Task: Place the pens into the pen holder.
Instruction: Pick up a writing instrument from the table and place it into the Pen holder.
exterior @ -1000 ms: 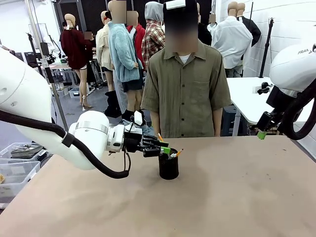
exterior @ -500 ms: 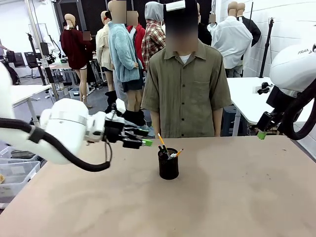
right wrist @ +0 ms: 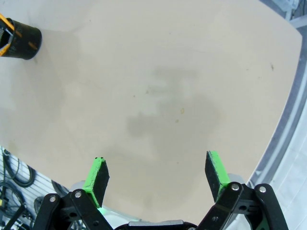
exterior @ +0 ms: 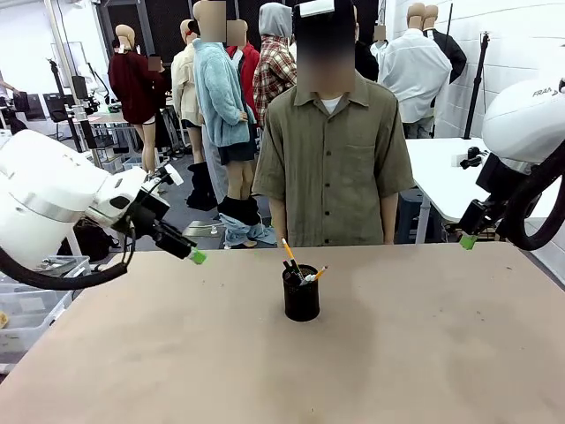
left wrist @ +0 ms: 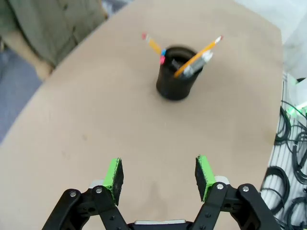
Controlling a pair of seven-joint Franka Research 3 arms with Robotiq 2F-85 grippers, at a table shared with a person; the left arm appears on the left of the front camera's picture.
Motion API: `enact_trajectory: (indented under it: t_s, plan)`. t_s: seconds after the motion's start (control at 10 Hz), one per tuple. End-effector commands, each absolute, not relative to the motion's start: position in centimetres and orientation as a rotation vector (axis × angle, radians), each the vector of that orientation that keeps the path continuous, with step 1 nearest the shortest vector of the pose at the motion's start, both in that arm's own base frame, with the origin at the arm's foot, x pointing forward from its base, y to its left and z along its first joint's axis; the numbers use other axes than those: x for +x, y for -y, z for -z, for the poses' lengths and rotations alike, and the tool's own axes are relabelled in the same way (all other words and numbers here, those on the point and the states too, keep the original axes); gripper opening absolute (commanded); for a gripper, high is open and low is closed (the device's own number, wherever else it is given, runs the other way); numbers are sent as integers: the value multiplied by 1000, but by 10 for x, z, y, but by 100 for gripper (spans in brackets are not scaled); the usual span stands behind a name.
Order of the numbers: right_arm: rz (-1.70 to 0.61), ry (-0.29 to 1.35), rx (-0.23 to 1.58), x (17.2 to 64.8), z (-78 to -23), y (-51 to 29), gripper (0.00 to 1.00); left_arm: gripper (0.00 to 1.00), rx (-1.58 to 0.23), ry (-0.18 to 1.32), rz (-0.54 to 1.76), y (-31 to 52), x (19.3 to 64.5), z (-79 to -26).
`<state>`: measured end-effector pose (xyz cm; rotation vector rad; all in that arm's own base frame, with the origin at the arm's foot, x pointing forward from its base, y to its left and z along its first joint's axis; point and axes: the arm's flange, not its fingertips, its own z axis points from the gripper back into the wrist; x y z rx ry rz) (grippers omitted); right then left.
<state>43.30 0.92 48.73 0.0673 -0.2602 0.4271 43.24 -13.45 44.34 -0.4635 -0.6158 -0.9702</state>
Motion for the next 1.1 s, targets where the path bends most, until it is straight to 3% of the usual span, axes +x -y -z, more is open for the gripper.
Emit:
enact_trajectory:
  t_s: [0.0,0.4,0.5,1.0]
  plan:
    - [-440,252,42,432,-486,-9,100,79,-425,407,877,127,430,-451]
    - [-440,252,42,432,-486,-9,100,79,-225,247,728,104,412,-422]
    - [-440,252,42,432,-486,-9,100,79,-269,322,763,106,428,-425]
    - [-440,252,42,432,-486,-9,100,79,-269,322,763,106,428,-425]
